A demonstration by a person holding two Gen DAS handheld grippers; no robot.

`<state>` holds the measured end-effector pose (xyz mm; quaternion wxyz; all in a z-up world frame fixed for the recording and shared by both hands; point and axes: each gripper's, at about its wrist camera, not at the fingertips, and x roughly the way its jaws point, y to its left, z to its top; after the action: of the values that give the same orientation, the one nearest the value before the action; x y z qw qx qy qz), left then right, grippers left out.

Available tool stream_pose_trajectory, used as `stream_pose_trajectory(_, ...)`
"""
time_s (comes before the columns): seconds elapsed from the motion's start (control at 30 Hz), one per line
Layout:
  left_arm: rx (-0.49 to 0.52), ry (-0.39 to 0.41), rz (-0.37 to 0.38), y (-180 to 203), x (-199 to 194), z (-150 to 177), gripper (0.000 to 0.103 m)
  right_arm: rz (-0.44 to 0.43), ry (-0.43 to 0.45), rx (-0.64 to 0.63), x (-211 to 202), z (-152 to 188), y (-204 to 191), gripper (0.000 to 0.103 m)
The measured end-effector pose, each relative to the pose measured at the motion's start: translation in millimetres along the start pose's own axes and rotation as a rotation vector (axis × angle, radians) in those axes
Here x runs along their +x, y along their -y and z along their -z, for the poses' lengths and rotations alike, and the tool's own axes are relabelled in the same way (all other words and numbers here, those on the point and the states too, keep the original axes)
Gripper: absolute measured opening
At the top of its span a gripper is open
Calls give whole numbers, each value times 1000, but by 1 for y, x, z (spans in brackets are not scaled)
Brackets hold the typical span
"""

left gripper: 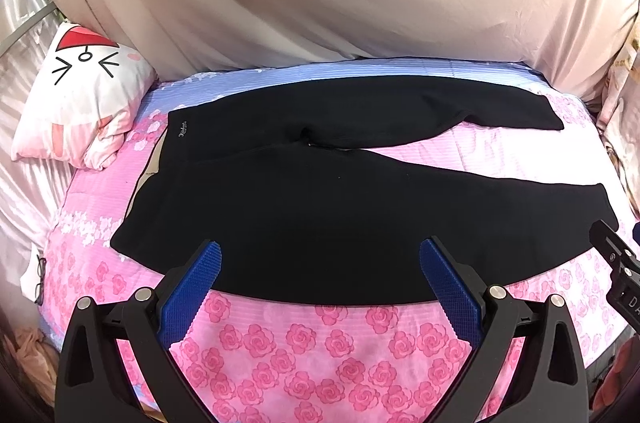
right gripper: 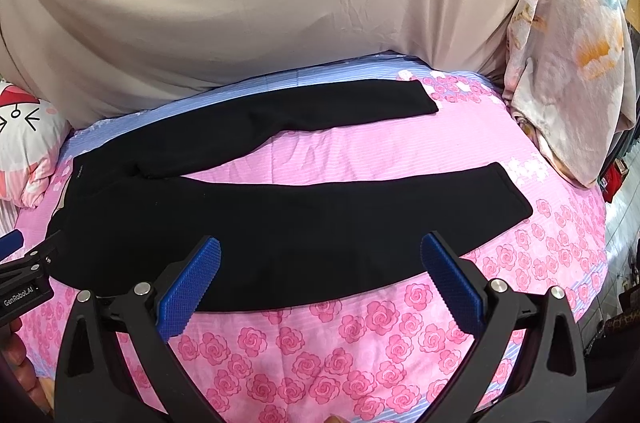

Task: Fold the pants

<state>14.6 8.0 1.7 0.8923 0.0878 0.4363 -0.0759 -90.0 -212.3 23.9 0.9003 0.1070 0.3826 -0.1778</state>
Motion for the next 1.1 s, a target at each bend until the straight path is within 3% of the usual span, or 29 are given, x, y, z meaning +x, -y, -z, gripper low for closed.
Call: stream_pose_trajectory(1.1, -2, 0, -10, -1, 0, -4, 98, 3, -5, 4, 1, -6, -3, 98)
